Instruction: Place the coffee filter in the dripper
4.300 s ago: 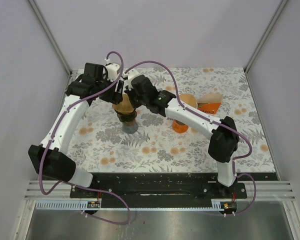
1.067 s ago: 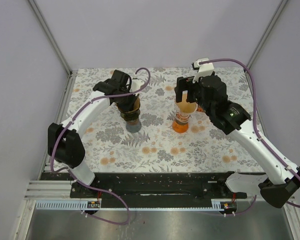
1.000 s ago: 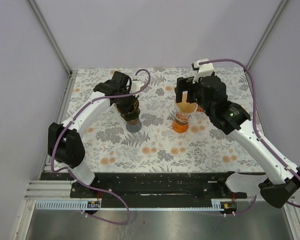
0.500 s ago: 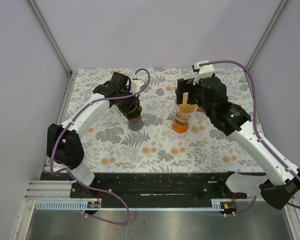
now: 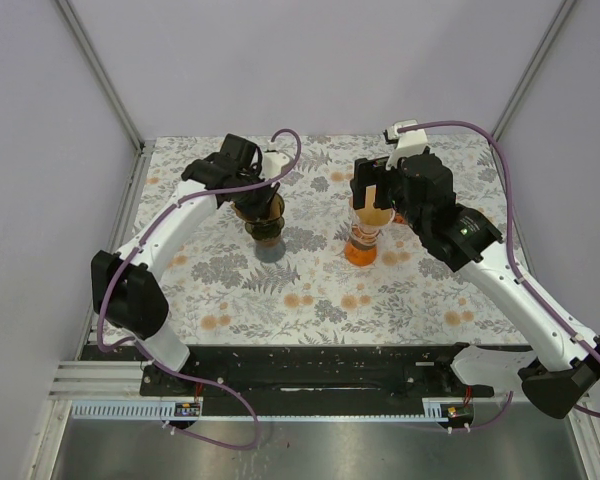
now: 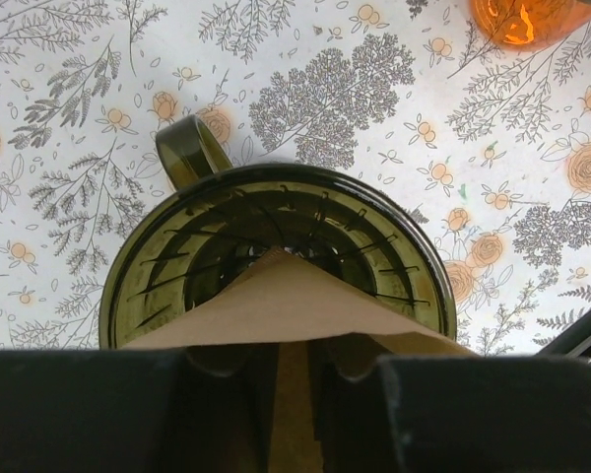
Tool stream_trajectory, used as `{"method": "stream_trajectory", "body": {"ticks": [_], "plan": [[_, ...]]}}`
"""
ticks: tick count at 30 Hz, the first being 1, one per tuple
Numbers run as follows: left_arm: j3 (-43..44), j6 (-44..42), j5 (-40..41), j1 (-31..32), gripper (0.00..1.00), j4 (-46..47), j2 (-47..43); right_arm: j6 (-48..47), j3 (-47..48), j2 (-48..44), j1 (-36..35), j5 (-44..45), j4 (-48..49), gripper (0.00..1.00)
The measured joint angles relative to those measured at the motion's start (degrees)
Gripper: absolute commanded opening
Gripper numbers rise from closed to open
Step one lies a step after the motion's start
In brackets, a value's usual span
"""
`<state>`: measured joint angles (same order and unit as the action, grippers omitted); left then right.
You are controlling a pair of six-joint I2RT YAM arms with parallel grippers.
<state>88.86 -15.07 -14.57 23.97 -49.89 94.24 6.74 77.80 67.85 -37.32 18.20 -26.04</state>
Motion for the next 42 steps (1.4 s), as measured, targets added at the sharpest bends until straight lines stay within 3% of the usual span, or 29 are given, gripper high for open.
{"method": "stream_trajectory", "body": {"ticks": [10, 24, 34, 42], "plan": [[2.2, -0.2, 0.3, 0.2, 0.41, -2.2, 0.0, 0.0, -0.1, 0.0, 0.0, -1.2, 0.0, 0.99], [4.4, -1.0, 1.6, 0.3, 0.42, -3.5, 0.0, 0.0, -0.3, 0.0, 0.0, -1.6, 0.0, 0.99], [4.4, -1.2, 2.0, 0.3, 0.43, -3.0, 0.9, 1.5, -0.2, 0.8, 0.2, -12.3, 4.0, 0.75], [4.3, -1.1, 2.0, 0.3, 0.45, -2.7, 1.7, 3.8, 0.7, 9.4, -2.5, -20.2, 8.8, 0.66]]}}
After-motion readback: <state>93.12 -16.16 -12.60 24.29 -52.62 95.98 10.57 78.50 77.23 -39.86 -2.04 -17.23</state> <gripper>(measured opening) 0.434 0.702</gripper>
